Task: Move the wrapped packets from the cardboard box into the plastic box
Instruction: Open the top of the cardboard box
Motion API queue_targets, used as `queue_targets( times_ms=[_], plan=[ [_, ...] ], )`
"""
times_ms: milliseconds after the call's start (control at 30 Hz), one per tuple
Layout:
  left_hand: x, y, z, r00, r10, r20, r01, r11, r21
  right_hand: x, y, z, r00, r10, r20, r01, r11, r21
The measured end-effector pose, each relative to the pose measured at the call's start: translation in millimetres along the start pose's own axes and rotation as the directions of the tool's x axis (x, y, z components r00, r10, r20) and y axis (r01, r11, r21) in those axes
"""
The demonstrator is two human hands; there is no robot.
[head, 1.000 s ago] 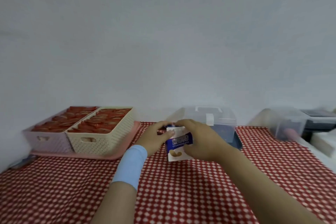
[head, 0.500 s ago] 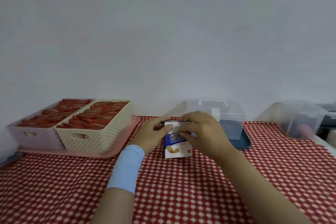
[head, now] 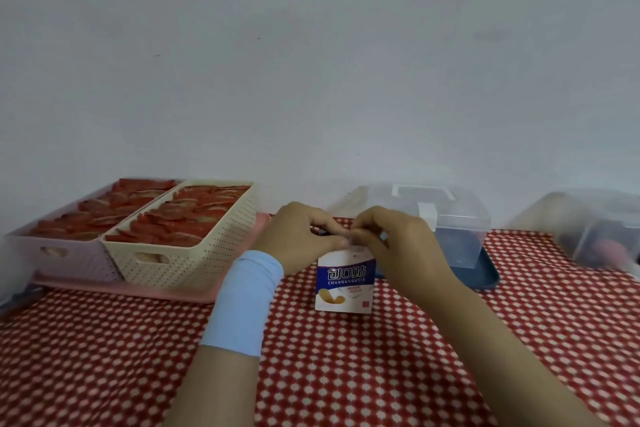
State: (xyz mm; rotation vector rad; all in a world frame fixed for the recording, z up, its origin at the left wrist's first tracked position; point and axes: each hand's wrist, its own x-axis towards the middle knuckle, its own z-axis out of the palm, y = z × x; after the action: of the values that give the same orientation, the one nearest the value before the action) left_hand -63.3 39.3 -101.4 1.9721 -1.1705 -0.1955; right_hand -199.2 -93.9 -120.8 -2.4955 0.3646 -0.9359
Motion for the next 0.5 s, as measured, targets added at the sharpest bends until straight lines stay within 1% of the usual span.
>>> queue_targets(
  times_ms=[33,100,167,200,333,500],
  plan=[
    [0,-1,2,1.000,0.003,-0.009,-0.003,1.000,-0.003,0,0,0,0.999,0.040,0.003,-0.040,0.996,0.076],
    [-1,-4,6,0.999,0.017,-0.046,-0.018,1.000,-0.024,-2,1,-3,0.992,0.113,0.054,-0.122,0.967,0.222],
    [-4,-3,9,0.997,0.016,-0.074,-0.019,0.999,-0.048,-2,2,-6,0.981,0.145,0.126,-0.174,0.950,0.261],
    [-5,-3,10,0.997,0.023,-0.078,-0.027,0.999,-0.045,-1,1,-6,0.979,0.154,0.137,-0.185,0.948,0.259],
    [-9,4,11,0.994,0.082,-0.074,-0.082,0.997,0.013,1,1,-6,0.982,0.164,0.090,-0.181,0.957,0.228],
    [-14,8,11,0.993,0.079,-0.088,-0.081,0.997,-0.011,1,-4,-12,0.987,0.126,0.097,-0.131,0.990,0.044]
  ],
)
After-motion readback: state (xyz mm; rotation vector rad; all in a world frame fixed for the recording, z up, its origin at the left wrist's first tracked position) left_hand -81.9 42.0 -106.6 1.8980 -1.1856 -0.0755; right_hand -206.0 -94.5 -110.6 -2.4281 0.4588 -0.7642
